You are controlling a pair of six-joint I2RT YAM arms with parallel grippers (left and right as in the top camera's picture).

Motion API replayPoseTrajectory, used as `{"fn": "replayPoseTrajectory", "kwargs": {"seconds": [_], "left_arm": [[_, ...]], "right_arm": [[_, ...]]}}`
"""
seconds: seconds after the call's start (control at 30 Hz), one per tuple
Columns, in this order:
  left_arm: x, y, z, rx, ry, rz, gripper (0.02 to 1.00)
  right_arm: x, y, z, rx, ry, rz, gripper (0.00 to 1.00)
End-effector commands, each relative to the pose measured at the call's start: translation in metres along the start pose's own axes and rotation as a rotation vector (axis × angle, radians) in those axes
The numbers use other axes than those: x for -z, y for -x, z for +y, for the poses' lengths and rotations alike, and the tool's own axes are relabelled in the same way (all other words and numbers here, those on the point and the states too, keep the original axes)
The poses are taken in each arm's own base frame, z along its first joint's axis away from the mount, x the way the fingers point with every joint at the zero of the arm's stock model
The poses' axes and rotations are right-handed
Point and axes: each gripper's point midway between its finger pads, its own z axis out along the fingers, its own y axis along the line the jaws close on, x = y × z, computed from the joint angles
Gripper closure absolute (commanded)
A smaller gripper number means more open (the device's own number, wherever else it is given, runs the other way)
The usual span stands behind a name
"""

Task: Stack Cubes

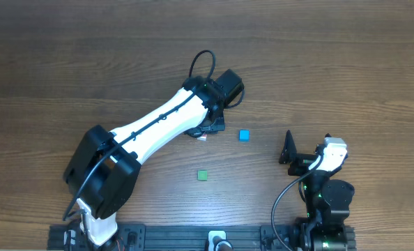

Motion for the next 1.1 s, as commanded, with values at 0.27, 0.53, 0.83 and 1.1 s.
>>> {"fn": "replayPoseTrajectory", "kwargs": {"seconds": [0.27, 0.53, 0.83, 1.1], "left_arm": [[-0.0055, -0.0026, 0.0008, -0.004, 0.004, 0.017, 0.822], [-0.0055, -0.0026, 0.0009, -0.004, 0.005, 0.017, 0.720], [-0.0055, -0.0026, 0.0009, -0.004, 0.005, 0.017, 0.647], [-0.0055, -0.0005, -0.0016, -0.002, -0.005, 0.008, 0.544]], "right_arm": [[0.0000, -0.0046, 0.0026, 0.002, 0.014, 0.019, 0.009], [0.0000, -0.0046, 0.0026, 0.002, 0.014, 0.019, 0.007], [0.0000, -0.0046, 0.0026, 0.002, 0.014, 0.019, 0.009], [0.0000, -0.0046, 0.0026, 0.002, 0.014, 0.019, 0.007]]}}
